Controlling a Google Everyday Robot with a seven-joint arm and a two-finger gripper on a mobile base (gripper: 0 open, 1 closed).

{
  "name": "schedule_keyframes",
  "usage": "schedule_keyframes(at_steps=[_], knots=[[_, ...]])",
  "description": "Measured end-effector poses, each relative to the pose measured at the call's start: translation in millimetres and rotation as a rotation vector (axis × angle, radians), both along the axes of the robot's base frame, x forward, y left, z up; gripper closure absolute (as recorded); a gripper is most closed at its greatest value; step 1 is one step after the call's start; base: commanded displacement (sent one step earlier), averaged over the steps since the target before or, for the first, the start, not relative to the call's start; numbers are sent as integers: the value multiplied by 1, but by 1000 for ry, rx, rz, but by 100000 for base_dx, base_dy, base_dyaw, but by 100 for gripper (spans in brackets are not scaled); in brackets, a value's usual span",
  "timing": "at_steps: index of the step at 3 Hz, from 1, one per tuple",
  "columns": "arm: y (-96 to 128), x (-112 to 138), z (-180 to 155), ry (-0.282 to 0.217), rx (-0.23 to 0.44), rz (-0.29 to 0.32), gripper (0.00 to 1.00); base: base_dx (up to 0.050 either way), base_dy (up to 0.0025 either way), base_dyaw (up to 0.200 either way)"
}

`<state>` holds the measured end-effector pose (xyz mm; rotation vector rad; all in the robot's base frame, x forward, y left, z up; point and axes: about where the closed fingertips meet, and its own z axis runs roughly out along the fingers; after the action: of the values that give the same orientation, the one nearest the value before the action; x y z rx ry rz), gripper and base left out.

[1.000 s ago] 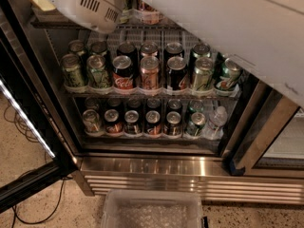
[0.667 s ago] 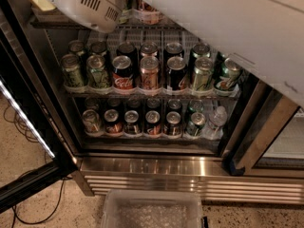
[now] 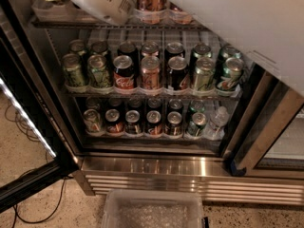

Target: Pick blue plastic bottle from top shelf of fridge

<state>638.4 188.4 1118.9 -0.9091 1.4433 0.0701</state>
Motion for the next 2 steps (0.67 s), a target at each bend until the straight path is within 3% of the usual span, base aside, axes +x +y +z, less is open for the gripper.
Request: schedule_keyframes(at_steps=[2], knots=[[-13,-6,16,-6,32,15,100,0,0,0]])
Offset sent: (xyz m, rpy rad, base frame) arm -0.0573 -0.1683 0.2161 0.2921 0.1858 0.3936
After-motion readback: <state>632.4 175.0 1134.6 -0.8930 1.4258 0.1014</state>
